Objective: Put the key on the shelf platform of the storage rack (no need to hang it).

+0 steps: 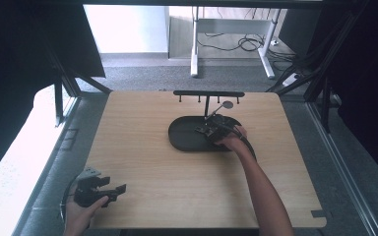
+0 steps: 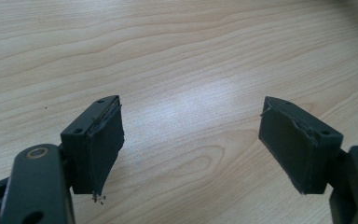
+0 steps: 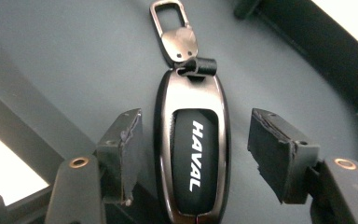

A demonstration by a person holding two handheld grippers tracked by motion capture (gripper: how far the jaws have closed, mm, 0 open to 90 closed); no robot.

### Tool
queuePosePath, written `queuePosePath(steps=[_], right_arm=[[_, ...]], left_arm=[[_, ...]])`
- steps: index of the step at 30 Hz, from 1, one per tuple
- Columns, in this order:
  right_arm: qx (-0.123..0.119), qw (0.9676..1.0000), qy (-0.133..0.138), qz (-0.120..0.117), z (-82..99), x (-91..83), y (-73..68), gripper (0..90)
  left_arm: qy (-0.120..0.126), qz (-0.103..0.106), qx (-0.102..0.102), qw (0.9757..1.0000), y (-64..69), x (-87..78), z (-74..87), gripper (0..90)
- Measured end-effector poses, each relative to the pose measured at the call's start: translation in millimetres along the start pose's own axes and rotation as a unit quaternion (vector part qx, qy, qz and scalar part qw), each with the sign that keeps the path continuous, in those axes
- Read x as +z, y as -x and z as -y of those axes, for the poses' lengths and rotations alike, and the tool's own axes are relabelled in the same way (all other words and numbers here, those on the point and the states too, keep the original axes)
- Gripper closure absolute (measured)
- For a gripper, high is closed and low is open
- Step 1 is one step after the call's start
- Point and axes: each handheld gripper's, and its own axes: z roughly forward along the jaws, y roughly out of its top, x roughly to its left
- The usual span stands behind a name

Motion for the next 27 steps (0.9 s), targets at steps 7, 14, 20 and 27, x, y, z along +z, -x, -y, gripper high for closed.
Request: queuePosePath(steps=[7, 14, 20, 27], right_arm=[[-0.011, 0.9998, 0.019, -0.005, 0.7, -20.0, -6.5, 34.1], [-0.021, 0.9988, 0.041, -0.016, 1.4, -39.2, -14.4, 33.5], [-0.033, 0.9968, 0.066, -0.030, 6.7, -53.9, -25.0, 34.0], [-0.026, 0.9948, 0.088, -0.045, 22.3, -71.6, -33.6, 37.0]], left_arm=[[-0.001, 0.000, 0.001, 1.0000, 1.4, 0.9, 0.0, 22.1], [-0.001, 0.001, 0.002, 1.0000, 1.8, 0.8, -0.2, 22.1], [-0.001, 0.001, 0.002, 1.0000, 1.7, 0.5, -0.3, 22.1], [-0.003, 0.002, 0.003, 1.0000, 3.0, 1.2, -0.3, 22.1]])
